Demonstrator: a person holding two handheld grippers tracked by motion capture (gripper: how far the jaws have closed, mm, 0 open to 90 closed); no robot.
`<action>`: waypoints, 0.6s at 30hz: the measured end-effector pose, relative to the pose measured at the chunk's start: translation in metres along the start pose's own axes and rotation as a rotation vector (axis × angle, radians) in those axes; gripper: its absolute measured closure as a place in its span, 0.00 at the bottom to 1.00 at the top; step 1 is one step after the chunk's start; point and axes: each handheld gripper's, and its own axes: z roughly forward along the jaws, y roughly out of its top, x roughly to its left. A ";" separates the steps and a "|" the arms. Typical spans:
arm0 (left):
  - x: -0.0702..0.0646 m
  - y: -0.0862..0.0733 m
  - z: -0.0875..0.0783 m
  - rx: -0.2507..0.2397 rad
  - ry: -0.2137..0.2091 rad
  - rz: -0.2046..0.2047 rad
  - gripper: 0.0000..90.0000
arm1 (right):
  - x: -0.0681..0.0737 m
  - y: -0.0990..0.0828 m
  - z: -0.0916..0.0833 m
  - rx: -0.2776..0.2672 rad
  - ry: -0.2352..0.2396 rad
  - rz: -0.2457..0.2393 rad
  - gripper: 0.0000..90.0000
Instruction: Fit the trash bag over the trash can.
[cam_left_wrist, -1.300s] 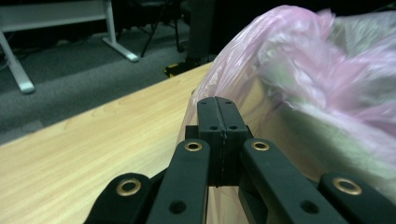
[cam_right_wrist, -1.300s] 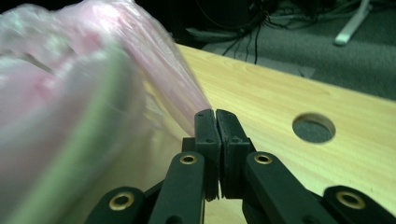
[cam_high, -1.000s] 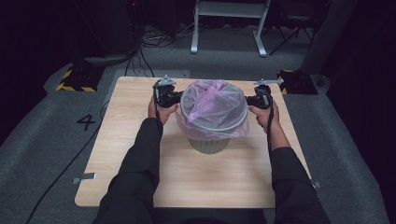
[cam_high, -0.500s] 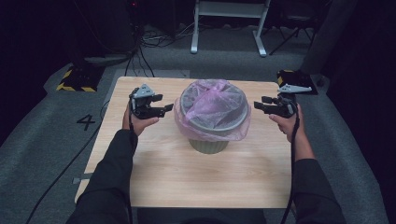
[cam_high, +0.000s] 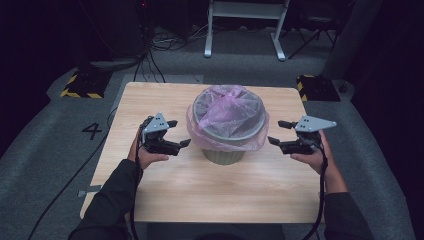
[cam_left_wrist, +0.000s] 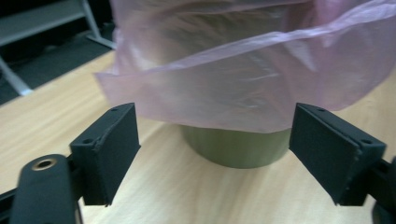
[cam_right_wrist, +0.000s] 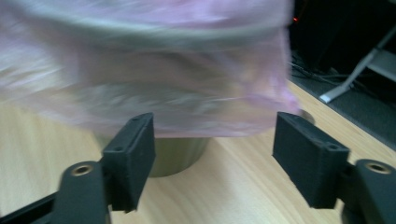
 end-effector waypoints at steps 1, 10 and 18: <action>-0.001 0.001 0.002 0.004 0.008 -0.001 0.17 | 0.007 0.000 0.002 0.006 -0.010 -0.020 0.29; -0.008 0.005 0.017 0.006 0.019 0.030 0.18 | 0.036 0.001 0.024 0.039 -0.027 -0.108 0.22; -0.013 0.008 0.021 0.006 0.040 0.081 0.47 | 0.044 0.001 0.026 0.000 -0.060 -0.133 0.71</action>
